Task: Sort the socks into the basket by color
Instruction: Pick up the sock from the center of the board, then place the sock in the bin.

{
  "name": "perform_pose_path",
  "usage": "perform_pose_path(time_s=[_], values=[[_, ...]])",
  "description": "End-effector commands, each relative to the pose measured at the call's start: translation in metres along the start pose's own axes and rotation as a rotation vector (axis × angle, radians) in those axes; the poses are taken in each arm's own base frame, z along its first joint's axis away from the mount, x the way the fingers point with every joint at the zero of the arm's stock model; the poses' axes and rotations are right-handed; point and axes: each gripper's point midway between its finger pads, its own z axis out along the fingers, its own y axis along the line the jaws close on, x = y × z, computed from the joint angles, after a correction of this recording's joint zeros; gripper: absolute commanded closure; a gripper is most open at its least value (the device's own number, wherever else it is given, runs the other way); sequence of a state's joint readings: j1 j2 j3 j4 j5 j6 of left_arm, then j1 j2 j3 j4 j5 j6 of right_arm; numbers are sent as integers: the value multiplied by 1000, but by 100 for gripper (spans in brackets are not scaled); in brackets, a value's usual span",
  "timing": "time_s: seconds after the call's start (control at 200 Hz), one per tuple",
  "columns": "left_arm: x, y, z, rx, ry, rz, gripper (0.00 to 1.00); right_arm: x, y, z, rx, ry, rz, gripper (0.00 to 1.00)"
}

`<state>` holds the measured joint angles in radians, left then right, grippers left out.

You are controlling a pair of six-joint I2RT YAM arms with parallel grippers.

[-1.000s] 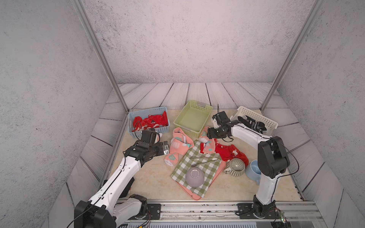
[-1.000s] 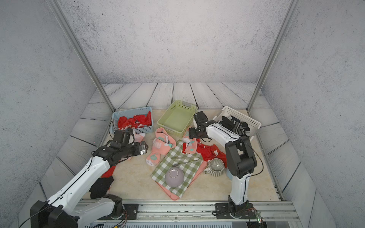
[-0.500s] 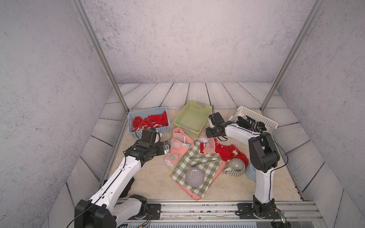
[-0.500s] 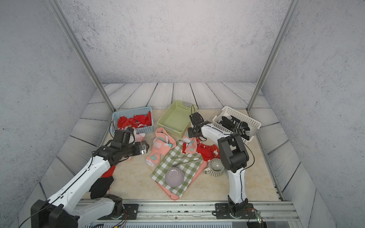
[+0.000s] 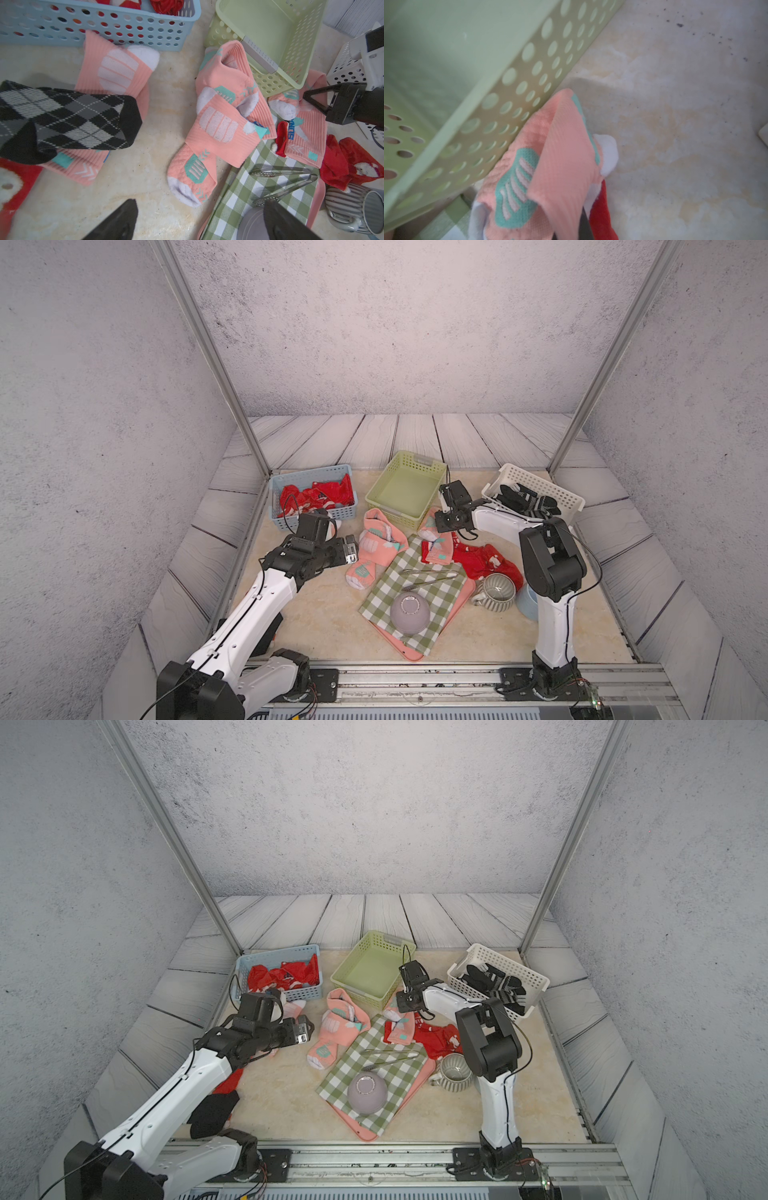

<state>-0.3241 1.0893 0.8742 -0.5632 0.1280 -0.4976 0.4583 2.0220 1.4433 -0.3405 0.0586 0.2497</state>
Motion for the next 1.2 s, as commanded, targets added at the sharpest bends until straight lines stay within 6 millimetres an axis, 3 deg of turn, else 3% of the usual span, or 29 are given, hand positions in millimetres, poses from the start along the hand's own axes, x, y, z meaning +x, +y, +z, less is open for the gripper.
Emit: perform_pose_path(time_s=[0.0, 0.34, 0.465, 0.646, 0.781, 0.881, 1.196], values=[[-3, -6, -6, 22, -23, 11, 3, -15, 5, -38, -12, -59, -1, 100], [-19, -13, -21, 35, -85, 37, 3, -42, 31, -147, -109, -210, -28, 100], [-22, -14, -23, 44, -109, 39, 2, -63, 39, -187, -159, -291, -35, 100], [-22, -14, -26, 41, -106, 52, 1, -101, 50, -230, -216, -411, -44, 100], [-23, -14, -31, 42, -120, 58, 0, -130, 62, -240, -251, -460, -59, 100], [-23, -17, -33, 55, -119, 62, 0, -152, 71, -236, -276, -488, -68, 100], [-21, -17, -39, 62, -129, 78, 0, -203, 99, -181, -350, -560, -80, 100]])
